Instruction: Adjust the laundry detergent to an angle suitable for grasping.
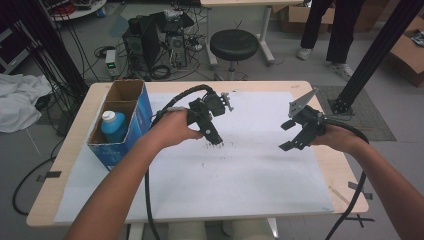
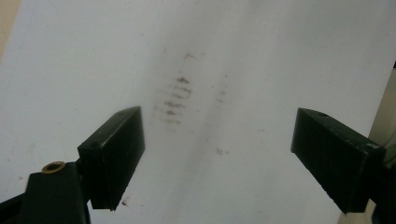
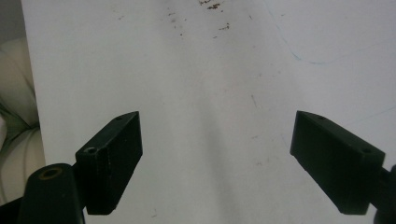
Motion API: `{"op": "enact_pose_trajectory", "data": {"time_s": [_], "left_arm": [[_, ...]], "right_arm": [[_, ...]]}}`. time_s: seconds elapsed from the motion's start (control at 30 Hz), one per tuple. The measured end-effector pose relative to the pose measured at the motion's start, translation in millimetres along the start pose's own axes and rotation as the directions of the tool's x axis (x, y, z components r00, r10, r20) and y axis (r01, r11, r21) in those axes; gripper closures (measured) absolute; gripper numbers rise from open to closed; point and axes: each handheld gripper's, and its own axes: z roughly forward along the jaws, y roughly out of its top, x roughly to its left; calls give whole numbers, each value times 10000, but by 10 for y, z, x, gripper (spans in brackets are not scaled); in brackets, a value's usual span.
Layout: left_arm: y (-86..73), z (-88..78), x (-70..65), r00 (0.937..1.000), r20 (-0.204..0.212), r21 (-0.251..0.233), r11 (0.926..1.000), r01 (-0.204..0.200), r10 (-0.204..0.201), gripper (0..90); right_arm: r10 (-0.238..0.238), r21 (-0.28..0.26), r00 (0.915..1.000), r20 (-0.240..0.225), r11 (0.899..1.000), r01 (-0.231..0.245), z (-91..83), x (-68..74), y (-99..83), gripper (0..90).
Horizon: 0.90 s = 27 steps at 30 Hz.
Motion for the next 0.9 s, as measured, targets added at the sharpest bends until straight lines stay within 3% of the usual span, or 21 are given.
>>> {"op": "enact_pose_trajectory", "data": {"time_s": [0.53,0.9], "left_arm": [[-29,-22,7,10000,-48,-47,10000,-25,25,182],[-17,-20,-75,10000,-37,-58,10000,-39,39,183]], "right_arm": [[11,-7,10000,-24,10000,-11,12,-14,25,165],[-79,-92,10000,32,9999,79,-28,80,16,165]]}}
